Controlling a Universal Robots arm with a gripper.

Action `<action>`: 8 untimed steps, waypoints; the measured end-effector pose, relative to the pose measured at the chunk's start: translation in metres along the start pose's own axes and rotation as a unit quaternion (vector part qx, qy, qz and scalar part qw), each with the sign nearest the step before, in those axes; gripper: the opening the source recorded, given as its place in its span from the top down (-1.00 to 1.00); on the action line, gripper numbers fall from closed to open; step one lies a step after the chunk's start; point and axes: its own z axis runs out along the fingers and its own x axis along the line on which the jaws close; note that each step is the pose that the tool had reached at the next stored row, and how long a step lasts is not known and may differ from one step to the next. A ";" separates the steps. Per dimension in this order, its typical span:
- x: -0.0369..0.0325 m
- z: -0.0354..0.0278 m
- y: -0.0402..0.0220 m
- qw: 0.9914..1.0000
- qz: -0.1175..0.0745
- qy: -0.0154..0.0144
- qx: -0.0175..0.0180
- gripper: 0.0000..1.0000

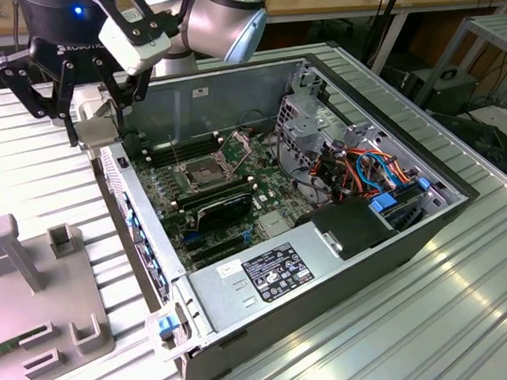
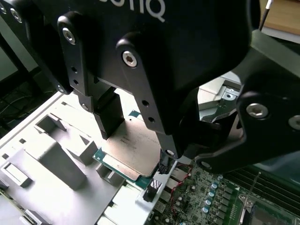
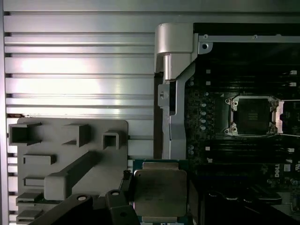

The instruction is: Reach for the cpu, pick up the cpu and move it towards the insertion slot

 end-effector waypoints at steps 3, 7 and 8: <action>-0.0090 -0.0002 0.0000 1.000 0.000 0.000 0.000 -0.10; -0.0103 -0.0002 0.0002 1.000 0.000 0.000 0.000 -0.10; -0.0103 -0.0003 0.0003 1.000 0.000 0.000 0.000 -0.10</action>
